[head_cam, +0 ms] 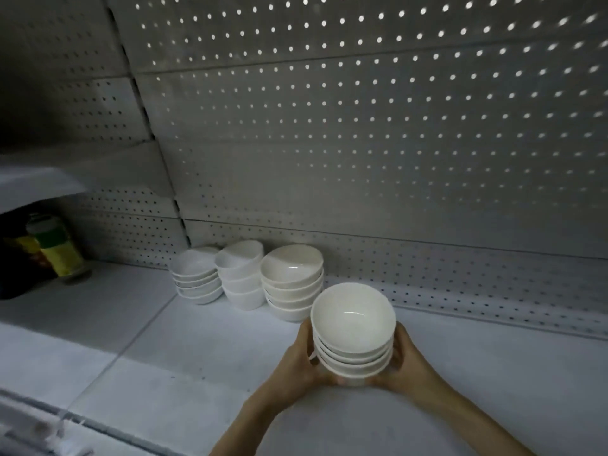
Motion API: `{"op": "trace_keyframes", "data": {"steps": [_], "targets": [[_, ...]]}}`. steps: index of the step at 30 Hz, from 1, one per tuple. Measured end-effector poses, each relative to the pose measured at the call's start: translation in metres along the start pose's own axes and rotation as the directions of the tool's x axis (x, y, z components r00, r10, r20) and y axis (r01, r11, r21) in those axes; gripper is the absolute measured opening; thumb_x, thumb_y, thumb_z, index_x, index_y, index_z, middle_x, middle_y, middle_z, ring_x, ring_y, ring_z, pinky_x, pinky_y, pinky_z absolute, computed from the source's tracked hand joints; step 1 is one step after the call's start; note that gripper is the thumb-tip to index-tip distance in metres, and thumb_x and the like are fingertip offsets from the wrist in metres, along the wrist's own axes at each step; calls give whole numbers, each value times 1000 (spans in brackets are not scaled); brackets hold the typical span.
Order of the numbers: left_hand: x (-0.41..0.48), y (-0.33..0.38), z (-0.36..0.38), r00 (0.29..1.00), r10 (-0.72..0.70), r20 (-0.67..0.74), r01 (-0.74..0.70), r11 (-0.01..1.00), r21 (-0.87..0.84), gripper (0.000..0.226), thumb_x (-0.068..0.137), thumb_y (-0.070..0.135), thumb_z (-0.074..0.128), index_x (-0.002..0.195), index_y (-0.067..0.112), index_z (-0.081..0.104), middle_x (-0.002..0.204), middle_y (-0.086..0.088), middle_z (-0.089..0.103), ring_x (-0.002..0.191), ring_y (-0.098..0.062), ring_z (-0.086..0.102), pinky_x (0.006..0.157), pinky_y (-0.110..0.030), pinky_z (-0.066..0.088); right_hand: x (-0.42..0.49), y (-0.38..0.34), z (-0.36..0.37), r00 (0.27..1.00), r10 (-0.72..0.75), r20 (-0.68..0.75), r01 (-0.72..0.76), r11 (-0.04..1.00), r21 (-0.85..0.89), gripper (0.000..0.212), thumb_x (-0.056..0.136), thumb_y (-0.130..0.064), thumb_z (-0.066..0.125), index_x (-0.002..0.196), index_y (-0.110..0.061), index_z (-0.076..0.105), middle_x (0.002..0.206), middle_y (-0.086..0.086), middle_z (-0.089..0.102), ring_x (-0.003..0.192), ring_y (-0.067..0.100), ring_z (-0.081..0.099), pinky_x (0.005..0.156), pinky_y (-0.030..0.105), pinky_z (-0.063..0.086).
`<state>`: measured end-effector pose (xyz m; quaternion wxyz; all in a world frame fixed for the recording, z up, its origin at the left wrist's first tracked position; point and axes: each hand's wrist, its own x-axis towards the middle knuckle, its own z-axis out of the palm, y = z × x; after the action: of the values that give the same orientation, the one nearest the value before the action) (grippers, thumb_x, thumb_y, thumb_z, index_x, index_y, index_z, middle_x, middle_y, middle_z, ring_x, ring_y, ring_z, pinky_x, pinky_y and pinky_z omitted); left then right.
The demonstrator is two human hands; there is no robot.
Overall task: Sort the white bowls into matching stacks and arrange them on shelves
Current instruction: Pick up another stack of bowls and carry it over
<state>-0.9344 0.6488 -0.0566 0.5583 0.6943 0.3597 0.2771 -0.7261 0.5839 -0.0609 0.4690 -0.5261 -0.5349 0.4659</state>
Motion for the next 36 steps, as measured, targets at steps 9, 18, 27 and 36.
{"op": "trace_keyframes", "data": {"steps": [9, 18, 27, 36], "targets": [[33, -7, 12, 985, 138, -107, -142, 989, -32, 89, 76, 26, 78, 141, 45, 19, 147, 24, 33, 132, 6, 35, 99, -10, 38, 23, 0, -9, 994, 34, -99, -34, 999, -4, 108, 40, -33, 94, 131, -32, 36, 135, -12, 48, 120, 1, 52, 87, 19, 49], [34, -5, 56, 874, 166, -457, -234, 968, -95, 99, 60, 54, 80, 142, 36, 28, 144, 21, 39, 134, -2, 37, 109, -44, 39, 32, -31, -12, 983, -15, -182, 1, 997, -80, 93, 61, -32, 85, 136, -32, 30, 130, -26, 41, 115, -16, 42, 83, 0, 39], [50, -10, 59, 843, 108, -526, -159, 986, -52, 87, 75, 28, 78, 146, 27, 27, 148, 10, 34, 136, -5, 32, 109, -46, 37, 53, -31, -12, 966, -10, -258, -11, 997, -78, 71, 72, -21, 77, 128, -37, 36, 122, -28, 45, 103, -23, 46, 78, 1, 41], [56, 1, 62, 822, 65, -566, -154, 982, -111, 75, 84, 13, 69, 146, 20, 26, 149, -1, 28, 129, -2, 30, 97, -3, 34, 64, -31, -5, 955, -2, -295, -25, 996, -87, 87, 62, -40, 78, 136, -33, 32, 128, -24, 43, 121, 3, 43, 99, 21, 41]]}}
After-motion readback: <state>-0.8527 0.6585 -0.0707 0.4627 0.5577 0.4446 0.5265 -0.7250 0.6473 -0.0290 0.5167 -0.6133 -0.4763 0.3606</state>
